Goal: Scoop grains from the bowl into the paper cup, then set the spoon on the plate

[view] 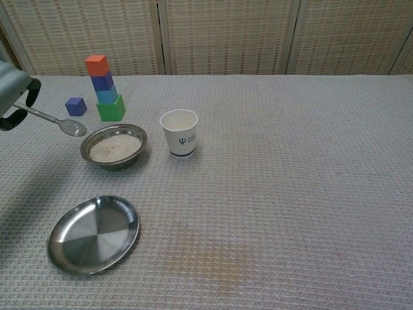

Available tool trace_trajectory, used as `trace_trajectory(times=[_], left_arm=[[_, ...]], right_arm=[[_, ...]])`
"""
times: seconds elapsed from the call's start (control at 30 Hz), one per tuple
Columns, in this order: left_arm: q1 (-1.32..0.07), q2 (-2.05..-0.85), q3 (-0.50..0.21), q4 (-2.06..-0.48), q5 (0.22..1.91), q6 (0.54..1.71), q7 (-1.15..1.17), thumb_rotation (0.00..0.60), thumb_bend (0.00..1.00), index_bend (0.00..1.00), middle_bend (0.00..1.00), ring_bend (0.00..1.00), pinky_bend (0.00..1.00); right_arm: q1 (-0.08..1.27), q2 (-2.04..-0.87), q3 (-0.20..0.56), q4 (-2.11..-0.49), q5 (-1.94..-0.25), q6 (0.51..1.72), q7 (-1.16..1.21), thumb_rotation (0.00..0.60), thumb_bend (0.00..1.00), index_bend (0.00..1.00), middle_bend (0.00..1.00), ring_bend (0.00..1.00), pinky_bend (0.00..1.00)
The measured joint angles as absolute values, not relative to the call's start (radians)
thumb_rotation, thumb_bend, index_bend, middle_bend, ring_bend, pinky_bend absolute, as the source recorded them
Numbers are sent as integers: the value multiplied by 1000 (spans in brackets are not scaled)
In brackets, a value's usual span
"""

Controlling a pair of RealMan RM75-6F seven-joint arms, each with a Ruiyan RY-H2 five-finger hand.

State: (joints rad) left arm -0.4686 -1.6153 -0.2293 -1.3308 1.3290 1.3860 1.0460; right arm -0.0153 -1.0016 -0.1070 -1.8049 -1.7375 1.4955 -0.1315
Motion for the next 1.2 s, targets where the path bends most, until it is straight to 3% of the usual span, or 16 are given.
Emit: trace_trajectory(times=[0.3,0.73,1.2], left_arm=[[-536,-1767,-236,-1240,1289,1418,1302,600,494,915,1000,1000,1000],[-614,-1944,-180,-864,1364,1448,1416,600,493,915,1000,1000,1000],[-634,-1983,-128,-738,1422,1429,1431,600,497,915,1000,1000,1000]], right_arm=[[-14,-996,-104,-1808,-1728,1491,-124,600,36,0,0,0,0],[-19,-980,-106,-1809,-1736,1504,-96,600,36,0,0,0,0],[-15,-968,-117,-1814,-1752,1496,-75,600,36,0,0,0,0]])
